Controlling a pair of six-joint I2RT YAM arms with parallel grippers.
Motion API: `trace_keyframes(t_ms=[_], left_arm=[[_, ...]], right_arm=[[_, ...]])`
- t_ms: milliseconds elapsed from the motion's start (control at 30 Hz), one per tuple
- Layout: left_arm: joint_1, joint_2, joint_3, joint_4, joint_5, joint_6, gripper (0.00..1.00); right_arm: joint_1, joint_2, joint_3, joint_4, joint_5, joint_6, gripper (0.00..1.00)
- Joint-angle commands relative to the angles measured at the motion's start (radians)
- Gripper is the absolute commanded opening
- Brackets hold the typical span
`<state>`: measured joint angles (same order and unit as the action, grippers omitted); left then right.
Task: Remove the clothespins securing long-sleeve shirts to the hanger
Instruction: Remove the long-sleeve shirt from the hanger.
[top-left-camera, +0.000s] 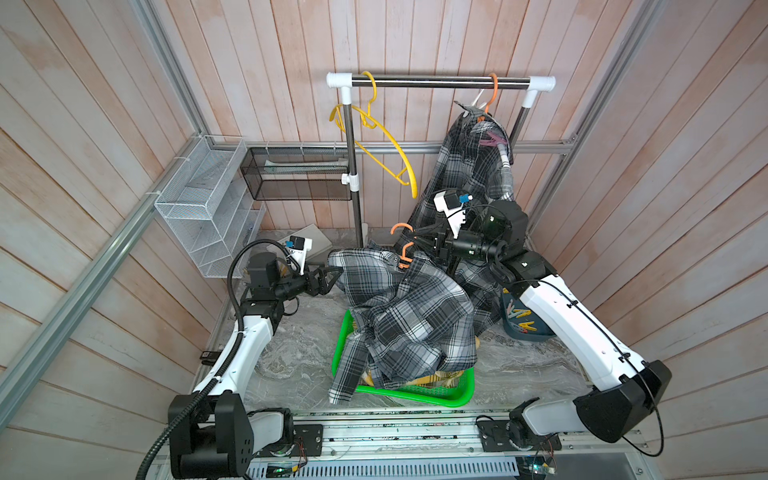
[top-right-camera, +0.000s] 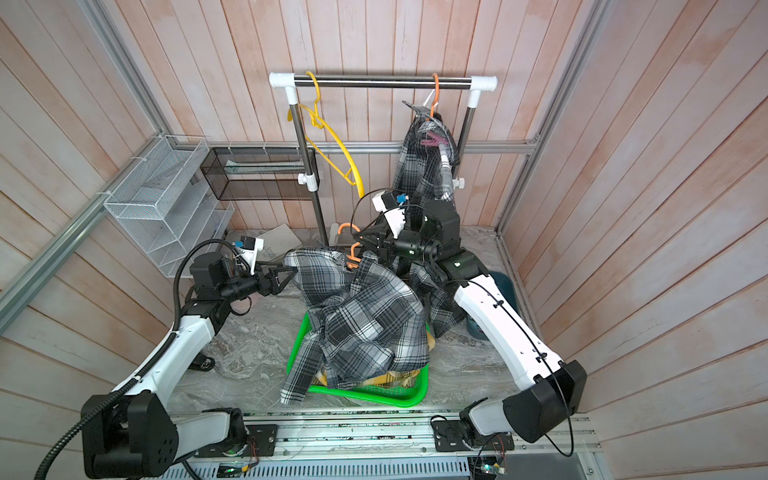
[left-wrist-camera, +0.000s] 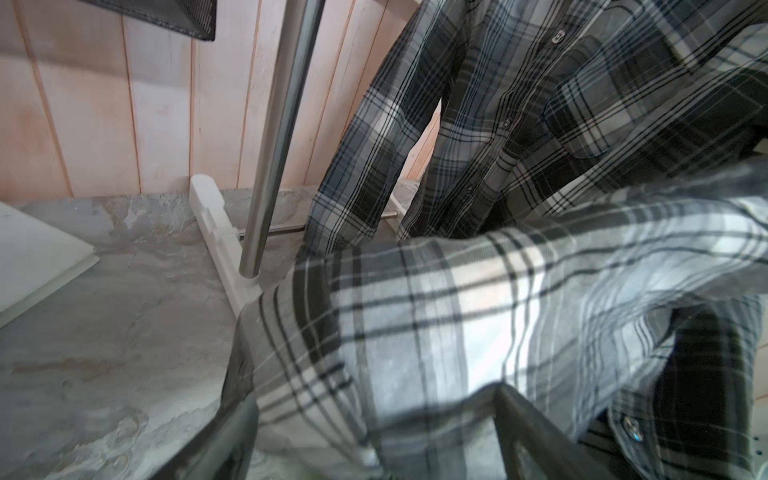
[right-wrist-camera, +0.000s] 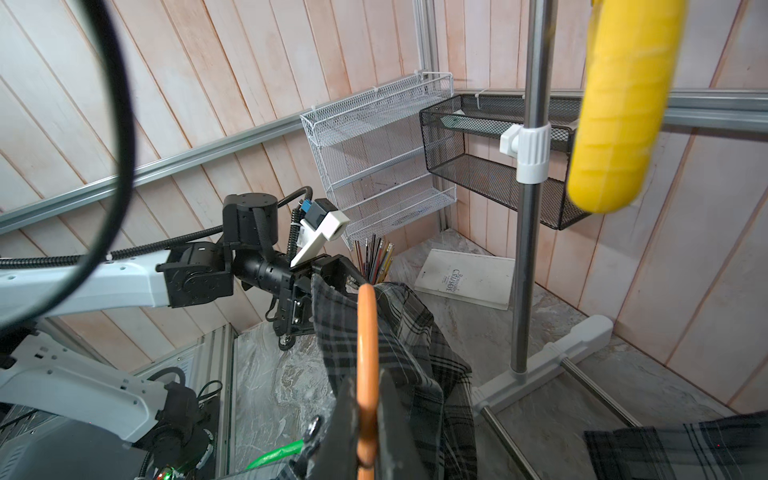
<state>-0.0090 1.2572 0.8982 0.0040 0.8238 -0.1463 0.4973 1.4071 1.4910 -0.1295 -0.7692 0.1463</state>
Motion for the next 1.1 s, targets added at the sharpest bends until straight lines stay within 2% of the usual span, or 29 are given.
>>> trace_keyframes(t_ms=[0,167,233,400,533,733,967,1067], left_arm=[[-0.023,0.016,0.034,-0.05,-0.022,0.063,0.84],[-0.028,0.02,0.02,-0.035,-0.009,0.063,0.7],[-0.029,0.021,0.025,-0.038,-0.008,0.063,0.61],[-0.029,0.026,0.046,-0.065,-0.017,0.095,0.23],[-0.029,0.007,0.041,-0.043,-0.035,0.083,0.02],[-0.028,-0.034,0.027,0.0,-0.148,0.048,0.0],[-0.016,-0.096,-0.005,0.034,-0.473,-0.032,0.0],[0.012,-0.096,-0.01,0.014,-0.521,-0.069,0.0]], right_arm=[[-0.012,-0.031,0.038,0.018,-0.046,-0.001,0.0],[-0.032,-0.032,0.053,0.019,-0.075,0.01,0.0],[-0.036,-0.031,0.058,0.023,-0.085,0.012,0.0],[-0.041,-0.028,0.06,0.022,-0.091,0.012,0.0],[-0.043,-0.03,0.055,0.021,-0.098,0.01,0.0],[-0.054,-0.04,0.042,0.021,-0.102,0.011,0.0],[-0.071,-0.062,0.024,0.022,-0.12,0.014,0.0],[-0.087,-0.075,0.015,0.026,-0.132,0.016,0.0]])
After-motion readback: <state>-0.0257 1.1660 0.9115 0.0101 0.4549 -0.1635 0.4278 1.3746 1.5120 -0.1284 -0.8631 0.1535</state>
